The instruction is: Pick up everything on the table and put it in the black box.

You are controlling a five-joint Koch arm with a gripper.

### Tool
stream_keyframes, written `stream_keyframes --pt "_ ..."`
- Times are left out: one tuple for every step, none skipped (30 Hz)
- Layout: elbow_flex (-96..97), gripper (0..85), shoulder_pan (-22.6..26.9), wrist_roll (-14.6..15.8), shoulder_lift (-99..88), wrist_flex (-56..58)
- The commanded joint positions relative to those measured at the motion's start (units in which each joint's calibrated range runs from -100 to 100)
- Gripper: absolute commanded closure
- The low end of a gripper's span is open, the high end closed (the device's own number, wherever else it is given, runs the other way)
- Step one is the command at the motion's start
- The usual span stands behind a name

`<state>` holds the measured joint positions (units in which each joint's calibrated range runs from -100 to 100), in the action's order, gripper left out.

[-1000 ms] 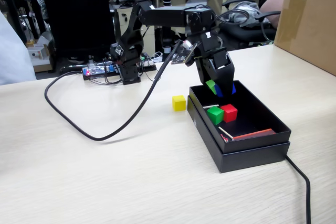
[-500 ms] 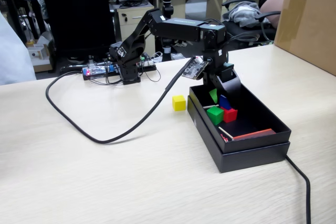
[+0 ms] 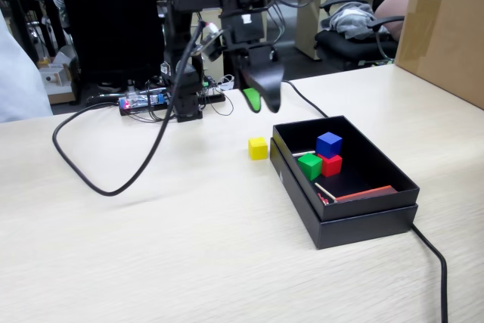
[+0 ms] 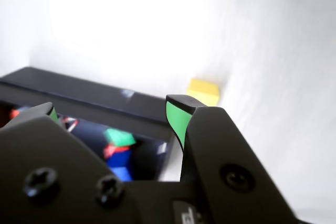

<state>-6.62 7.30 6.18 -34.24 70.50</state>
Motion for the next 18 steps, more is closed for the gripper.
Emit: stream_keyframes --pt "5.71 42.4 -1.12 -0.24 -6.67 0.47" --pt "7.98 41.5 -1.07 0.0 -7.01 0.47" --pt "10.15 39.6 -0.88 0.34 -7.24 0.47" --pt "12.15 38.7 -0.39 0.98 -7.36 0.47" --pt "13.96 38.7 0.15 1.71 -7.36 0.47" --pt "15.41 38.7 0.78 2.39 -7.47 0.47" --pt "16.68 38.7 1.51 3.27 -7.47 0.47" --pt "17.68 38.7 2.2 4.05 -7.24 0.39" --pt "18.31 38.6 2.98 4.88 -6.55 0.3" --pt "18.68 37.5 3.71 5.67 -5.4 0.21" --pt "18.86 36.6 4.4 6.4 -4.26 0.21" --pt "18.77 36.0 5.67 7.96 -1.62 -0.22" --pt "18.49 35.9 6.15 8.6 -0.47 -0.39" --pt "17.95 35.9 6.54 9.28 1.02 -0.39" --pt "17.5 35.8 6.89 9.82 2.74 -0.39" --pt "16.95 35.6 7.08 10.35 4.46 -0.48" --pt "16.77 35.6 7.28 10.79 6.07 -1.08" --pt "16.59 35.6 7.33 11.58 8.94 -2.64"
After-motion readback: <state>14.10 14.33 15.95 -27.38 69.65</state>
